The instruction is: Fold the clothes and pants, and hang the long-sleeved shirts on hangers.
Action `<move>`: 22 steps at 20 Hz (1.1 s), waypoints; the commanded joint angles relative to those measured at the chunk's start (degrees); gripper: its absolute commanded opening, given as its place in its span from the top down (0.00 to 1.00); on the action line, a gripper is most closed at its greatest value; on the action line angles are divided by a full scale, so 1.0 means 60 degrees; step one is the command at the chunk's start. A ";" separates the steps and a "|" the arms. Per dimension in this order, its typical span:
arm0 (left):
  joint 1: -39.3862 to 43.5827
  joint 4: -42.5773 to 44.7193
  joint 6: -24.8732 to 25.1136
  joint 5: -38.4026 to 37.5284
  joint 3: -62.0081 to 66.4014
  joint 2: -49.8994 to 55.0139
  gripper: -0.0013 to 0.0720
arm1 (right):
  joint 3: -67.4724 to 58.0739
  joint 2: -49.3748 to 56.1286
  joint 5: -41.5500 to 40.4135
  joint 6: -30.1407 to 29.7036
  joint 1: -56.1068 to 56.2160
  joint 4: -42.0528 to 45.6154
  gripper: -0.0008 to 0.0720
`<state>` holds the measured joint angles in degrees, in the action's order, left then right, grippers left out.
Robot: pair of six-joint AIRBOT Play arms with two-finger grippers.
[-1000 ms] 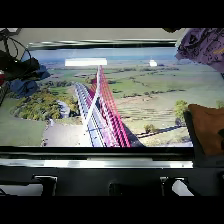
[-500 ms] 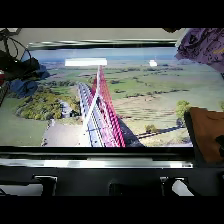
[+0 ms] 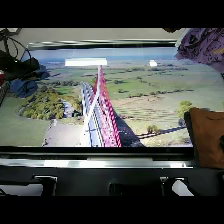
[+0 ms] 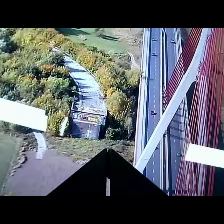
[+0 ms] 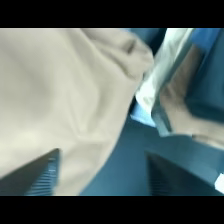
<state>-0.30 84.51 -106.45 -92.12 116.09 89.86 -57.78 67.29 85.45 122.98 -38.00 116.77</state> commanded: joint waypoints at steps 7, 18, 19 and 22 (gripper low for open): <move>0.0113 -0.0109 0.0685 -0.0463 -0.0011 -0.0273 0.96 | -0.2499 0.0109 -0.4594 -0.3570 0.3475 -0.6845 0.94; 0.1133 -0.0026 0.0852 0.1934 -0.5402 -0.4379 0.95 | -0.2492 0.0335 -0.4772 -0.4054 1.0422 -0.5275 0.94; 0.1133 0.0000 0.0852 0.1938 -0.5402 -0.4422 0.95 | -0.2492 0.0331 -0.4907 -0.4058 1.0415 -0.5260 0.94; 0.1133 -0.0007 0.0852 0.1938 -0.5406 -0.4404 0.95 | -0.2492 0.0331 -0.4991 -0.4047 1.0415 -0.5187 0.94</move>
<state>6.33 84.33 -101.38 -81.34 84.93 64.62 -72.66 69.25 56.66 98.98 23.11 84.88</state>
